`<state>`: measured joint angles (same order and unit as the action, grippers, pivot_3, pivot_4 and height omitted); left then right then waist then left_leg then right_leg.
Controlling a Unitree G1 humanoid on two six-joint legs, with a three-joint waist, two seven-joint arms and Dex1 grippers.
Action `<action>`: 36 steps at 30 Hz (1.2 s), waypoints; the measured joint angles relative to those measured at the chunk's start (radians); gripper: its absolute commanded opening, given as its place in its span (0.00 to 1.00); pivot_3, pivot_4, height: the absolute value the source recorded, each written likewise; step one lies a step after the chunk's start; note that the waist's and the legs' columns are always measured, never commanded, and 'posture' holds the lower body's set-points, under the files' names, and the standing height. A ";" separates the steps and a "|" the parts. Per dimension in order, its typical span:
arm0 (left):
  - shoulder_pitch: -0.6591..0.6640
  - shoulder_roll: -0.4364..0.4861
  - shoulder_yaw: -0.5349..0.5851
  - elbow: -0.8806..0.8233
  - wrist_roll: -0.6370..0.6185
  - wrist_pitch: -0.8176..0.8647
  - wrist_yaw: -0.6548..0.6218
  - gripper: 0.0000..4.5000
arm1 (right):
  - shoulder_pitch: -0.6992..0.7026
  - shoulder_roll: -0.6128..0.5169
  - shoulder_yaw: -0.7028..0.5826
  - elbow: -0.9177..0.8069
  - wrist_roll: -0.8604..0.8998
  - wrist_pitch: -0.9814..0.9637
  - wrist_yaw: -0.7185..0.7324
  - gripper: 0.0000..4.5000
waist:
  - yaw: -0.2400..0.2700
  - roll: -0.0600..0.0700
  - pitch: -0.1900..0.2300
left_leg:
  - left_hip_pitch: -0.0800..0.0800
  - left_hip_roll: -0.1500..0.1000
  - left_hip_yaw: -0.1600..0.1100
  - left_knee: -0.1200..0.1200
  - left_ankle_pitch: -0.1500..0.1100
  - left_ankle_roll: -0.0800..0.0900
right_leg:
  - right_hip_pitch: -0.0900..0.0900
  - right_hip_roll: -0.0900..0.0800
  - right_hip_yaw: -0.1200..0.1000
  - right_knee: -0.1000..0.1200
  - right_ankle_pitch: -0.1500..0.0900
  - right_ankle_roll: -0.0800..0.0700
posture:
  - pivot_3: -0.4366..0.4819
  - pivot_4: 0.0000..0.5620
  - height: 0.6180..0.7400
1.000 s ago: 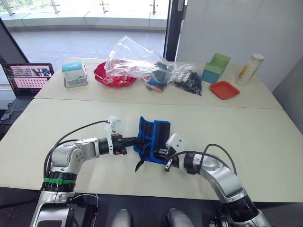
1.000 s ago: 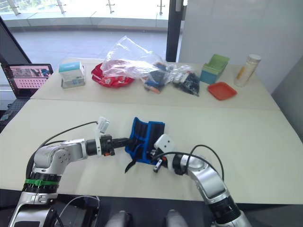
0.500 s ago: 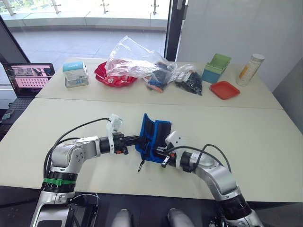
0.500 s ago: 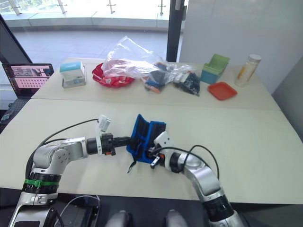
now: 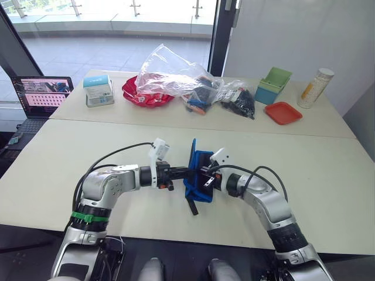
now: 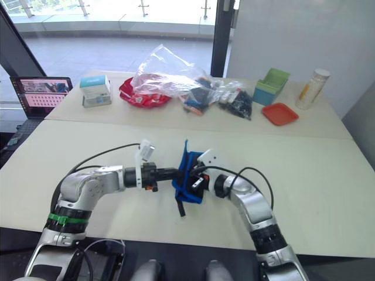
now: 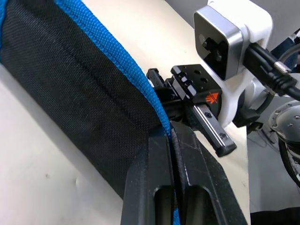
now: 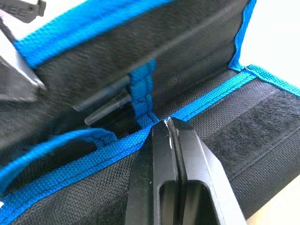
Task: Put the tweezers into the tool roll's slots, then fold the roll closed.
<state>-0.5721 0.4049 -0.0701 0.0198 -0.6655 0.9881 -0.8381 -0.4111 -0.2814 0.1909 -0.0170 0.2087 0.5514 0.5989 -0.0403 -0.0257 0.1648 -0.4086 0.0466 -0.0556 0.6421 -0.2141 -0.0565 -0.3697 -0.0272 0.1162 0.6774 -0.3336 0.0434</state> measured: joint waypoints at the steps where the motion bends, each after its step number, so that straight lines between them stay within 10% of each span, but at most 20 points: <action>1: -0.009 -0.014 -0.016 0.010 0.013 -0.016 0.000 0.01 | 0.005 0.001 -0.004 -0.005 0.002 0.001 -0.002 0.00 | 0.001 0.000 0.000 | 0.000 0.000 0.000 0.000 0.000 0.000 | 0.000 0.000 0.000 0.000 0.000 0.000 | 0.48 0.27 0.81; 22: 0.017 -0.174 -0.142 0.110 0.177 -0.096 0.085 0.01 | -0.089 -0.111 -0.260 -0.208 0.217 0.287 -0.095 0.00 | 0.019 0.001 0.000 | 0.001 -0.003 -0.001 0.001 0.000 0.001 | 0.003 -0.002 0.000 -0.001 0.000 0.000 | 0.48 0.27 0.81; 33: 0.025 -0.182 -0.155 0.085 0.194 -0.095 0.108 0.01 | -0.166 -0.232 0.110 -0.143 0.109 0.360 0.036 0.00 | 0.025 0.000 -0.001 | 0.000 -0.004 -0.002 0.002 0.001 0.001 | 0.004 -0.002 0.002 -0.003 0.000 0.001 | 0.48 0.27 0.81; 36: 0.029 -0.174 -0.162 0.068 0.200 -0.095 0.110 0.21 | -0.205 -0.236 0.154 -0.084 0.076 0.335 0.059 0.00 | 0.022 0.001 -0.001 | 0.004 -0.003 -0.002 0.002 0.000 0.001 | 0.007 -0.001 0.001 -0.003 0.000 0.001 | 0.48 0.27 0.81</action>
<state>-0.5432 0.2308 -0.2320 0.0876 -0.4654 0.8928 -0.7284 -0.6162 -0.5169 0.3452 -0.1008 0.2845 0.8860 0.6581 -0.0186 -0.0248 0.1634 -0.4048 0.0436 -0.0577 0.6440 -0.2137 -0.0554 -0.3629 -0.0287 0.1171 0.6742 -0.3336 0.0445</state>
